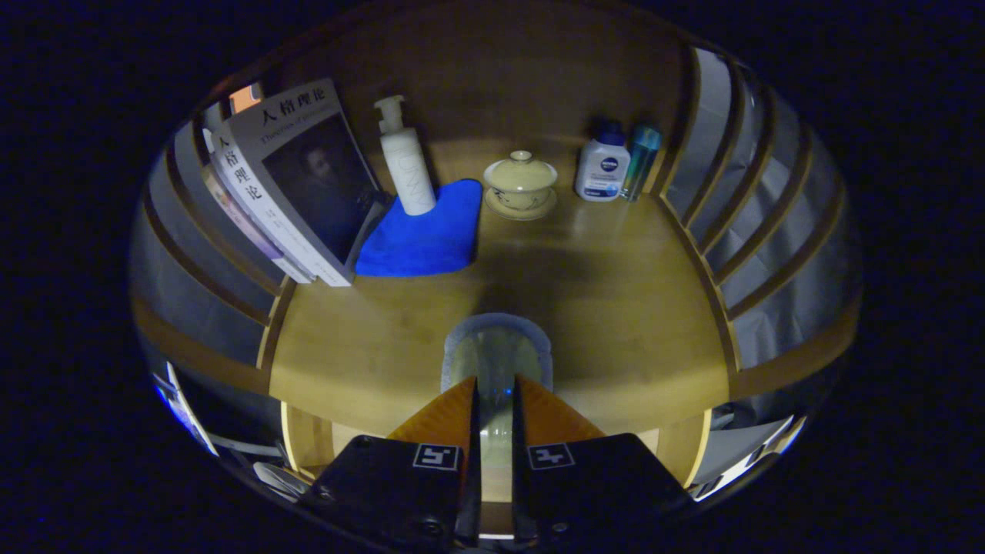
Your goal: Pull open the drawer, take out the items inside it, and place them on the countertop above the cabinet.
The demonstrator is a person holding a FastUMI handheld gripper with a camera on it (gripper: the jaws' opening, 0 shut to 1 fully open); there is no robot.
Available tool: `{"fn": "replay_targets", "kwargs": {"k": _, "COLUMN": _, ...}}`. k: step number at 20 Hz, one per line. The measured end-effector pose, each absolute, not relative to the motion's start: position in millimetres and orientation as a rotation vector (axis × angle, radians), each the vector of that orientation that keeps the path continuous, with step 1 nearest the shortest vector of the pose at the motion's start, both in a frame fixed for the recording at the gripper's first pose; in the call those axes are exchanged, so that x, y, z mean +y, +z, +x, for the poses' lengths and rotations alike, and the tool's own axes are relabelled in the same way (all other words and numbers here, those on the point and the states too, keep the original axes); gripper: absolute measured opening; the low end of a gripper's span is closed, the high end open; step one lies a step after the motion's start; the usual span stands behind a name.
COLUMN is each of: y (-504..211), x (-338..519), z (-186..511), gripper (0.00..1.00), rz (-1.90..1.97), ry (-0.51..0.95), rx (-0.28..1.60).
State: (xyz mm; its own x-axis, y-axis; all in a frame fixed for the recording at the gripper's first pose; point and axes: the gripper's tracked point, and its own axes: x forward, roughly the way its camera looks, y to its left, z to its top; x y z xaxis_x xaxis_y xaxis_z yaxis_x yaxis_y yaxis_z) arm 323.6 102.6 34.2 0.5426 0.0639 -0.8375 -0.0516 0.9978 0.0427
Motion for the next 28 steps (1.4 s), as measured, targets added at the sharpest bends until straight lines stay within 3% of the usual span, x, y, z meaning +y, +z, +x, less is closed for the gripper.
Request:
{"fn": "replay_targets", "kwargs": {"k": 8, "y": 19.6, "x": 103.4, "z": 343.8, "gripper": 0.19, "rz": 0.022, "ry": 0.068, "rx": 0.981}}
{"fn": "replay_targets", "kwargs": {"k": 22, "y": 39.9, "x": 98.0, "z": 315.9, "gripper": 0.63, "rz": -0.007, "ry": 0.094, "rx": 0.853}}
{"fn": "replay_targets", "kwargs": {"k": 28, "y": 67.3, "x": 106.1, "z": 278.9, "gripper": 0.63, "rz": -0.037, "ry": 0.135, "rx": 0.716}}
